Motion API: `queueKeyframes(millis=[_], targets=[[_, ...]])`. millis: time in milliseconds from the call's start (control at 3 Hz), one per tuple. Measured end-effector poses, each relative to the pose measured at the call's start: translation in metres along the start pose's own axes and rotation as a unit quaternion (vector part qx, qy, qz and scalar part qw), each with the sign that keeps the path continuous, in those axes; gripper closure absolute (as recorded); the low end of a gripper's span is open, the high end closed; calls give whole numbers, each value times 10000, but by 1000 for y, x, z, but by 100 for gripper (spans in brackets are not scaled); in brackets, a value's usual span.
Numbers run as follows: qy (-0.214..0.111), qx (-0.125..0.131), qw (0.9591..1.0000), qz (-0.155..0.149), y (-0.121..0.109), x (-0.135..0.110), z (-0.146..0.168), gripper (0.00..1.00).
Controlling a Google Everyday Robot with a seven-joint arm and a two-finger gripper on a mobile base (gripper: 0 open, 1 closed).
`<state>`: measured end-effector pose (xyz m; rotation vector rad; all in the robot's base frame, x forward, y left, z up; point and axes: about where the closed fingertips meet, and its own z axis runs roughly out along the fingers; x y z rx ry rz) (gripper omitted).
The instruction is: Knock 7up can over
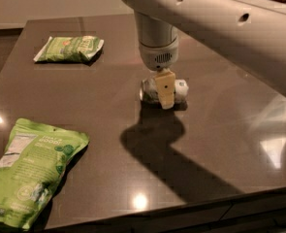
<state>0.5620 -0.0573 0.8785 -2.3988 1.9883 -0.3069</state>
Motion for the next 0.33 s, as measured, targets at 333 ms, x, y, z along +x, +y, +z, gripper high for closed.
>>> queueKeyframes(millis=[333], targets=[[-9, 20, 10000, 1, -1, 0, 0, 0]])
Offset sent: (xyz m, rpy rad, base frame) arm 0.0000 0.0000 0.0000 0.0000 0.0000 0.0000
